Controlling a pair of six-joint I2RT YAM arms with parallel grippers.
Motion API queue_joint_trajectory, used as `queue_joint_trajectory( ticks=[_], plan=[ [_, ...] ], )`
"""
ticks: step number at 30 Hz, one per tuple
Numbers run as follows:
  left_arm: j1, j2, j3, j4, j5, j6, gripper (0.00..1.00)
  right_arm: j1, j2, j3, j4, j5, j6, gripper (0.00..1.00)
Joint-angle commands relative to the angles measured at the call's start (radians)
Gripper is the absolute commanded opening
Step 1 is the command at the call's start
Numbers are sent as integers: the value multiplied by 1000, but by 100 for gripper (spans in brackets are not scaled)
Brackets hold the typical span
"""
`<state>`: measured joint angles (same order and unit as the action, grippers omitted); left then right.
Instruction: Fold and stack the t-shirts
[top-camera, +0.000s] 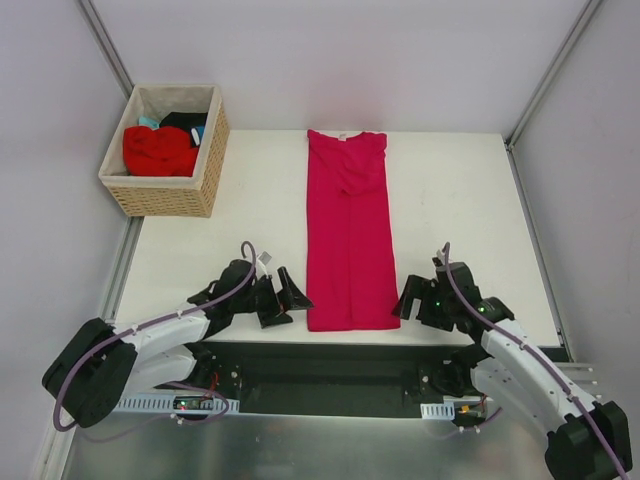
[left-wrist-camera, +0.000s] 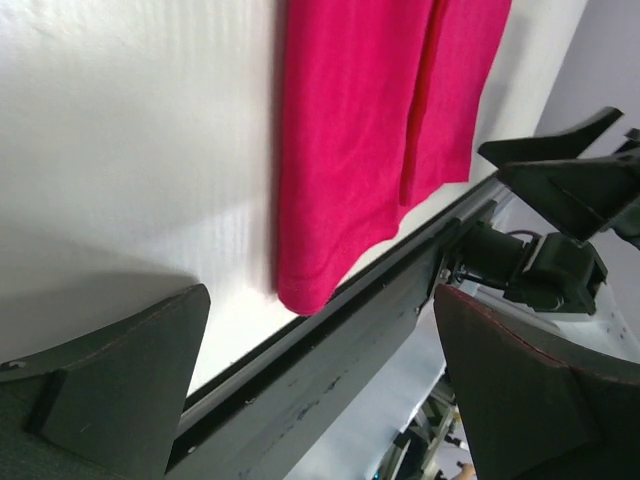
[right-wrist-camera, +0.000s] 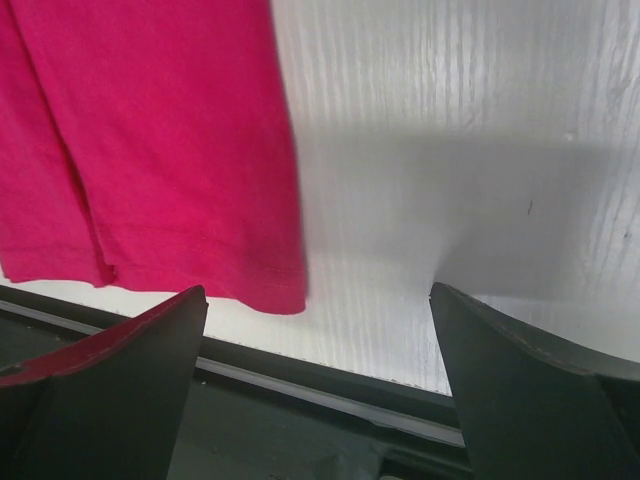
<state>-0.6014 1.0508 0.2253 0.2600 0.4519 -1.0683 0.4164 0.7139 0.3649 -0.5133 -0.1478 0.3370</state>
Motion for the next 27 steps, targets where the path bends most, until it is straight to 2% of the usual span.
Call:
queue_joint_trajectory(
  ticks=[1, 4, 6, 12, 21, 27],
  plan=[
    [-81, 24, -53, 96, -50, -85, 97, 25, 21, -33, 15, -22, 49, 99],
    [-119, 95, -61, 163, -59, -117, 97, 61, 65, -61, 65, -42, 77, 99],
    [-158, 142, -67, 195, -65, -142, 97, 114, 81, -61, 76, 2, 109, 97],
    [-199, 213, -75, 263, -91, -168, 96, 188, 121, -38, 81, 57, 151, 89],
    [-199, 209, -99, 265, -113, -179, 96, 222, 145, -44, 85, 83, 186, 60],
    [-199, 221, -110, 265, -131, -183, 89, 252, 163, -38, 90, 100, 207, 49]
  ],
)
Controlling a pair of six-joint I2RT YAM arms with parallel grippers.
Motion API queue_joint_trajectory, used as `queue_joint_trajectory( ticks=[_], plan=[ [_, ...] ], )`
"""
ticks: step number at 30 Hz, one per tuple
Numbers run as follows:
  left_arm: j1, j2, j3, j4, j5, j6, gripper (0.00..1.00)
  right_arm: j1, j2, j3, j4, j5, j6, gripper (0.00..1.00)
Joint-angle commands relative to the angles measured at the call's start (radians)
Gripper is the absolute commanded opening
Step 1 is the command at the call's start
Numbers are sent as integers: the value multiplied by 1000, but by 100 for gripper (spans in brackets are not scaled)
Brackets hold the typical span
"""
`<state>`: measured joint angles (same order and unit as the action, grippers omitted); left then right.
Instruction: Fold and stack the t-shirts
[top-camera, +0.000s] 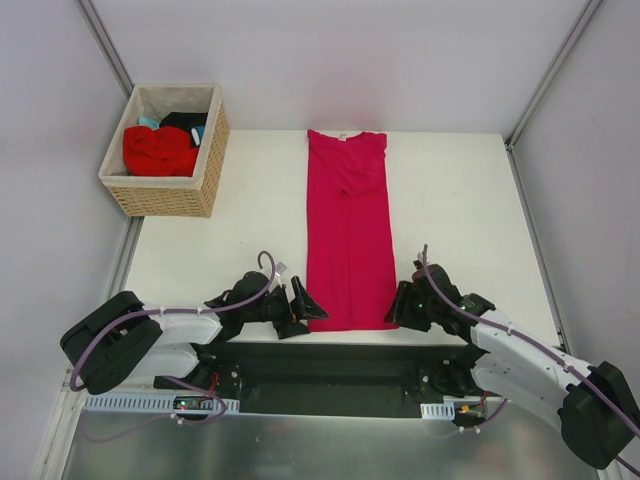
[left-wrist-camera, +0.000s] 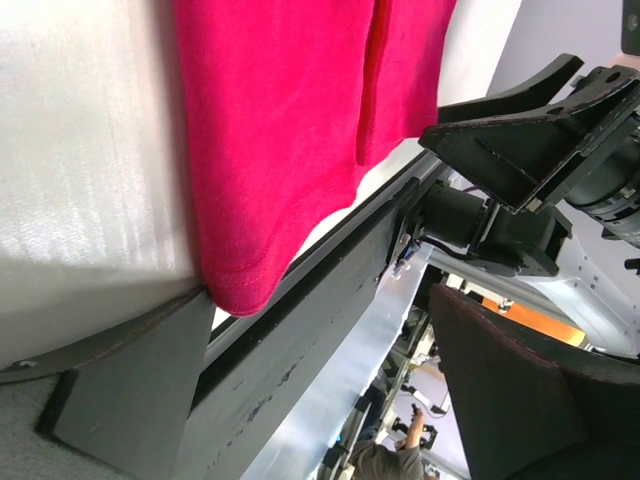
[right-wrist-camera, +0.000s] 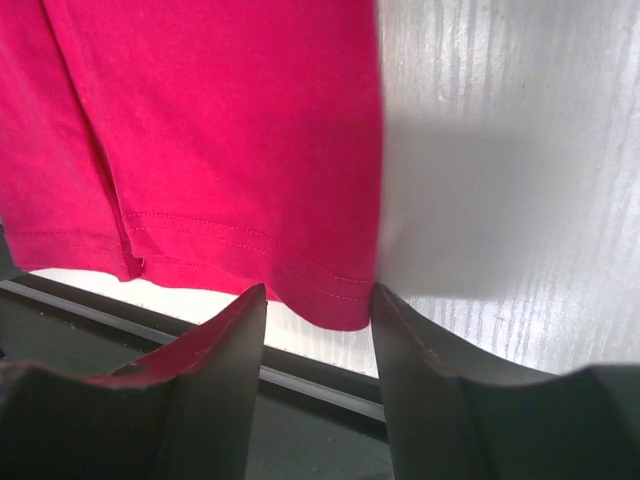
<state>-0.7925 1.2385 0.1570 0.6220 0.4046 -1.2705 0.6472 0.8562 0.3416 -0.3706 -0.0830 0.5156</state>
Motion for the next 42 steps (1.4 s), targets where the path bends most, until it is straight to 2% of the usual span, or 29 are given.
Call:
queue_joint_trajectory(
  ticks=[1, 9, 12, 13, 15, 17, 19, 20, 23, 24, 25, 28, 30, 34, 38, 42],
  plan=[
    [-8, 38, -43, -94, -84, 19, 88, 25, 23, -13, -53, 41, 34, 48],
    [-8, 68, -51, -61, -95, 17, 78, 46, 30, -9, -53, 60, 46, 32],
    [-8, 84, -42, -57, -98, 25, 67, 51, 24, -9, -59, 66, 47, 28],
    [-7, 90, -40, -57, -101, 25, 59, 49, 23, -9, -62, 68, 47, 27],
    [-7, 105, -36, -48, -98, 25, 50, 49, 21, -10, -64, 71, 46, 24],
    [-7, 125, -33, -44, -98, 25, 35, 51, 17, -9, -73, 72, 47, 22],
    [-5, 136, -28, -31, -98, 25, 25, 52, 12, -6, -76, 75, 44, 22],
    [-7, 150, -27, -27, -95, 25, 16, 52, 7, -6, -80, 77, 44, 21],
    [-5, 171, -20, -15, -92, 20, 7, 52, 1, -3, -93, 77, 43, 18],
    [-5, 174, -19, -13, -92, 19, 1, 51, 0, -1, -97, 75, 43, 17],
    [-7, 177, -17, -10, -92, 19, 0, 52, 0, 0, -97, 77, 43, 16],
    [-7, 180, -10, -4, -87, 23, 0, 52, 7, 7, -99, 77, 40, 1],
    [-7, 168, 4, -10, -84, 31, 0, 54, 18, 23, -96, 110, 34, 1],
    [-7, 75, 67, -129, -104, 82, 0, 72, 35, 71, -99, 137, 17, 1],
    [-5, -23, 157, -324, -128, 154, 0, 85, 38, 145, -135, 160, -15, 1],
    [4, -102, 248, -424, -138, 189, 0, 95, 32, 229, -177, 183, -54, 1]
  ],
)
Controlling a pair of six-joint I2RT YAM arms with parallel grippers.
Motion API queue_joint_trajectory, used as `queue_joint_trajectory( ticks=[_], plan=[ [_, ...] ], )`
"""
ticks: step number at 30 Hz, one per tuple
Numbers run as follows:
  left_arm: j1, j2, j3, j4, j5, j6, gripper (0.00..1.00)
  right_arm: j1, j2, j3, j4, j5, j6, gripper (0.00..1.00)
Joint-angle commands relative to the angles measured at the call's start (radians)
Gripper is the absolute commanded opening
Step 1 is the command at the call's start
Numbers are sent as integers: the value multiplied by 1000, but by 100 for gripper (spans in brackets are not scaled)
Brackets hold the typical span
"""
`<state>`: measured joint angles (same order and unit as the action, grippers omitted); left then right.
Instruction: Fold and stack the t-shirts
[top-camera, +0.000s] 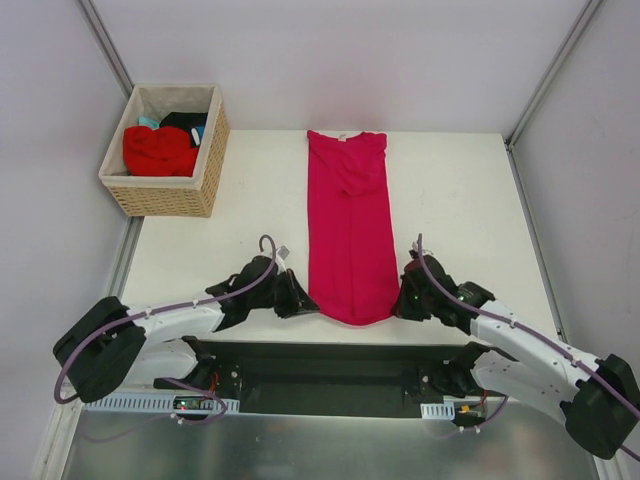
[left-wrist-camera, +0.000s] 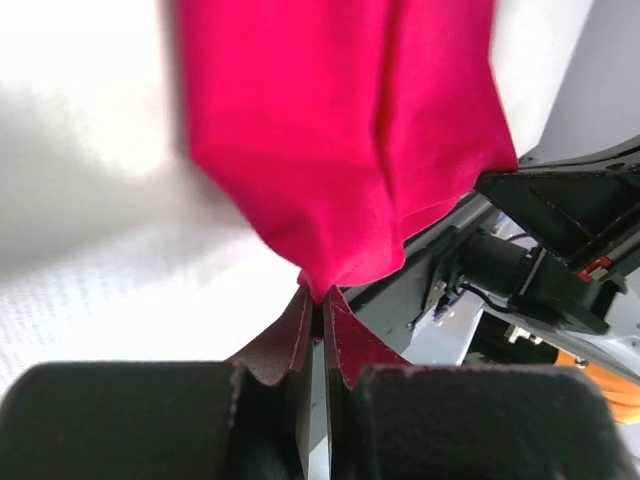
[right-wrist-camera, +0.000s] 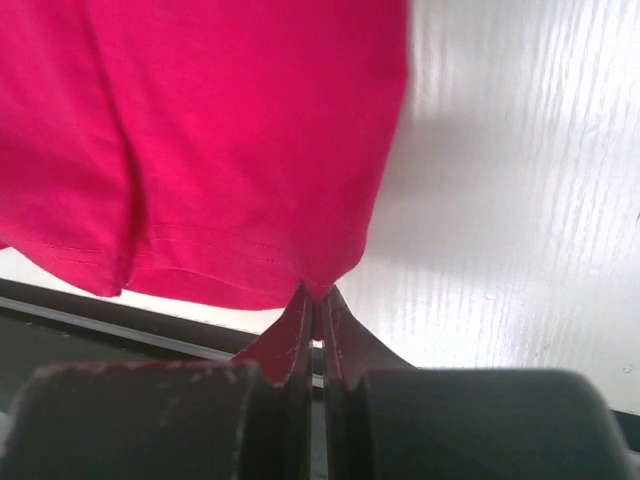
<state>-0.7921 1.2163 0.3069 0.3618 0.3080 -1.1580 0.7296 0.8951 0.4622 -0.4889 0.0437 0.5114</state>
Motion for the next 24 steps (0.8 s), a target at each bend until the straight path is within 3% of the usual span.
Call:
queue_joint_trajectory(
  ticks=[1, 9, 15, 24],
  plan=[
    [7, -98, 110, -178, -41, 84, 0, 13, -5, 125, -66, 64, -56, 1],
    [48, -112, 193, -231, -33, 129, 0, 13, 68, 297, -108, 156, -122, 1],
    [149, -78, 230, -245, -20, 155, 0, 1, 154, 410, -102, 252, -191, 1],
    [275, 119, 429, -235, 42, 248, 0, -116, 312, 497, 4, 223, -255, 1]
  ],
)
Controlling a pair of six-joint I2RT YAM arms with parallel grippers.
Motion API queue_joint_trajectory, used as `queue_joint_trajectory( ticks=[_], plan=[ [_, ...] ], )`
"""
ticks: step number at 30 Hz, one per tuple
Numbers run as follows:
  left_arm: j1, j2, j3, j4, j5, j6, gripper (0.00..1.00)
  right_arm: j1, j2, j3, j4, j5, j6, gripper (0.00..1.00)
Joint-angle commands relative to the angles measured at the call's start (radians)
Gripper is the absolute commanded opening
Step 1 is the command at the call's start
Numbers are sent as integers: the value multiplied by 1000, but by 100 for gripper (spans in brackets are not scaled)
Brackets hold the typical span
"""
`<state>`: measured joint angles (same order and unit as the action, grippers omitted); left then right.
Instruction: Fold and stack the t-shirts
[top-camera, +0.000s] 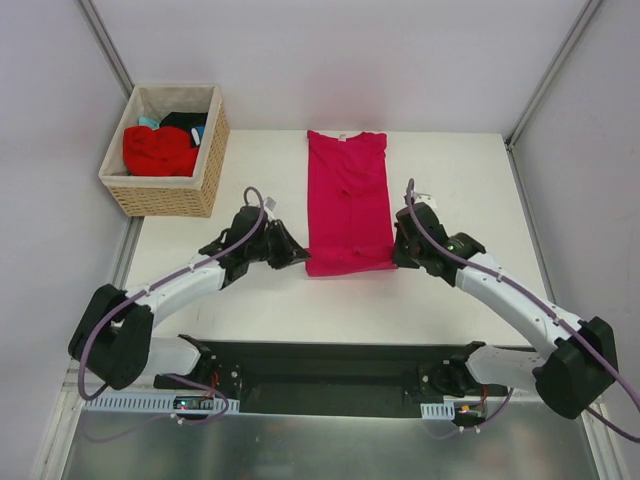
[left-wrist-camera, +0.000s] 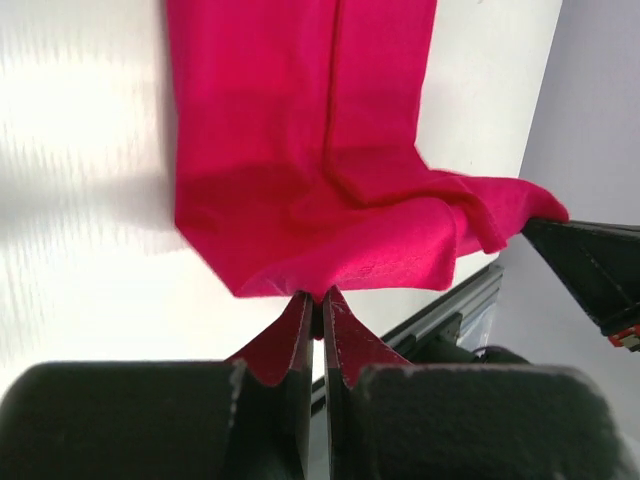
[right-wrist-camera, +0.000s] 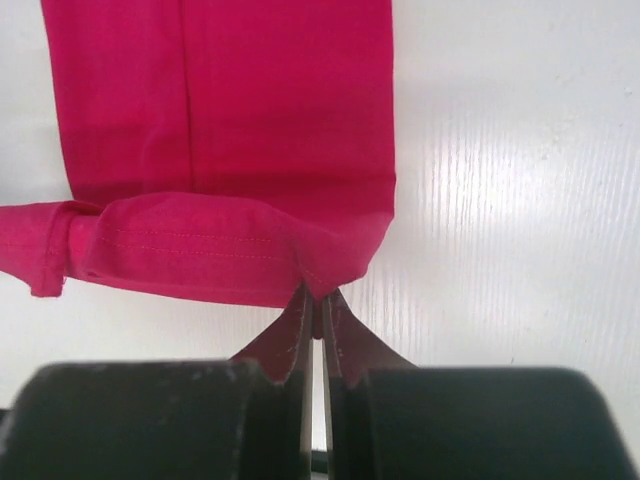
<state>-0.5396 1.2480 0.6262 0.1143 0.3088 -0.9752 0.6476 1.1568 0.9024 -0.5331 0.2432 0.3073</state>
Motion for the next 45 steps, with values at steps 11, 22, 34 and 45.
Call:
queue_joint_trajectory(
  ticks=[11, 22, 34, 45],
  plan=[
    [33, 341, 332, 82, 98, 66, 0, -95, 245, 165, 137, -15, -76, 1],
    [92, 432, 420, 82, 124, 73, 0, -181, 380, 309, 150, -54, -108, 1],
    [142, 485, 475, 82, 144, 78, 0, -218, 517, 440, 151, -74, -116, 1],
    [173, 642, 651, 82, 177, 82, 0, -262, 649, 538, 151, -91, -125, 1]
  ],
)
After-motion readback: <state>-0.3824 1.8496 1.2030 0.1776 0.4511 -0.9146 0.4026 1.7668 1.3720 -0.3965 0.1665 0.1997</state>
